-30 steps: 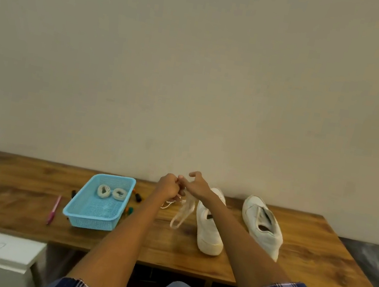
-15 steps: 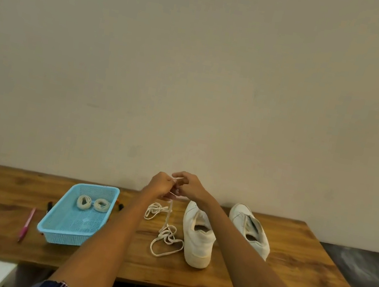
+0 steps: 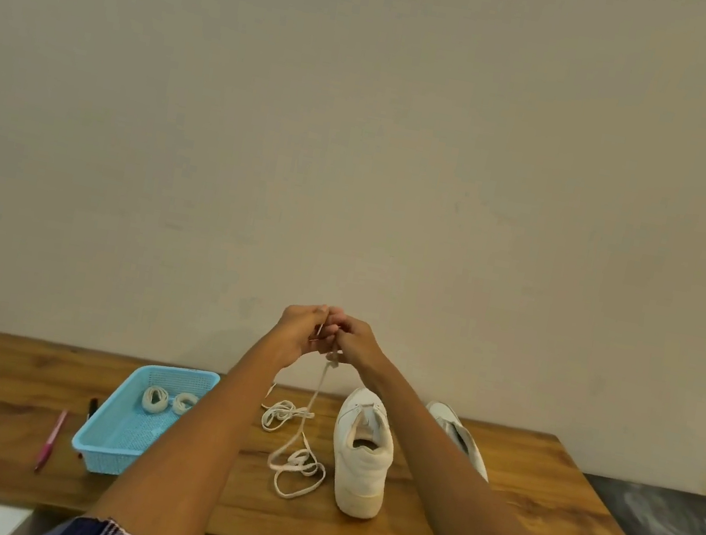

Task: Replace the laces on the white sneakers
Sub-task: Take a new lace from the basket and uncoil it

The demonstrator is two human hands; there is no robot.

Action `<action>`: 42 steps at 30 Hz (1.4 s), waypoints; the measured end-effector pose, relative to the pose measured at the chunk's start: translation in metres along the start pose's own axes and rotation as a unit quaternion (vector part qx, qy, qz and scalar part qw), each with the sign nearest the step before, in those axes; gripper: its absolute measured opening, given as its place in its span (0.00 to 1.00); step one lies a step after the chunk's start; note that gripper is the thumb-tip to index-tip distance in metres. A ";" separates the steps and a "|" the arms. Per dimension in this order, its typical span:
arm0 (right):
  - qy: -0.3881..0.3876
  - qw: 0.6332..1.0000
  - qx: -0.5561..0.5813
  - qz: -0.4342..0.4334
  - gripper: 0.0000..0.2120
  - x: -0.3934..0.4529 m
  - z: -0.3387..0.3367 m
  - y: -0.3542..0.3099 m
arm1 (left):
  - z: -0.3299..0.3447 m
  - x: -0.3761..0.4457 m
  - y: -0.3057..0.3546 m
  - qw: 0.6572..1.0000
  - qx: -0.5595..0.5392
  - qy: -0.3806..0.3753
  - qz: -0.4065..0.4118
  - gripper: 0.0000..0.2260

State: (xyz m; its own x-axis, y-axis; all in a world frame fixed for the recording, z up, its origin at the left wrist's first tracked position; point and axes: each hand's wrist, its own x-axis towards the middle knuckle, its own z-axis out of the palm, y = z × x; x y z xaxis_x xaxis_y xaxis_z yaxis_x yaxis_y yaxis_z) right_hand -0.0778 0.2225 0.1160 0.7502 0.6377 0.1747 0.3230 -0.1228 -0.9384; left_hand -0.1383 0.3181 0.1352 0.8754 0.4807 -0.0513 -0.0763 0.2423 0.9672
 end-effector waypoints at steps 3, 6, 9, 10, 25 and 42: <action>0.024 0.999 -0.030 0.020 0.14 -0.005 -0.005 0.000 | 0.001 -0.006 0.001 0.999 -0.006 -0.044 -0.013 0.11; 0.058 0.997 -0.039 -0.022 0.19 -0.009 -0.008 0.002 | 0.008 -0.009 0.003 0.998 -0.023 -0.055 -0.014 0.11; 0.089 0.994 -0.036 -0.051 0.19 -0.009 -0.009 0.002 | 0.014 -0.011 0.006 0.997 -0.056 -0.061 -0.010 0.10; 0.092 0.993 -0.038 -0.059 0.18 -0.008 -0.009 0.002 | 0.016 -0.011 0.006 0.996 -0.073 -0.058 -0.008 0.10; -0.057 0.998 -0.040 -0.011 0.10 -0.017 -0.012 -0.004 | 0.004 0.005 0.004 0.995 -0.050 -0.042 0.082 0.11; -0.085 0.996 -0.016 -0.008 0.12 -0.022 -0.035 -0.040 | -0.009 0.010 -0.006 0.976 0.140 -0.037 0.162 0.09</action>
State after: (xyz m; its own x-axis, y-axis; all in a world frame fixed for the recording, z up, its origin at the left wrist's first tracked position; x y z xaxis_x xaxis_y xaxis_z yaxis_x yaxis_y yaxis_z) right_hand -0.0872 0.1872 0.1601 0.6374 0.7589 0.1335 0.3543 -0.1348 -0.9254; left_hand -0.1332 0.3287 0.1265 0.8601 0.4292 0.2758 -0.2299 -0.1566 0.9605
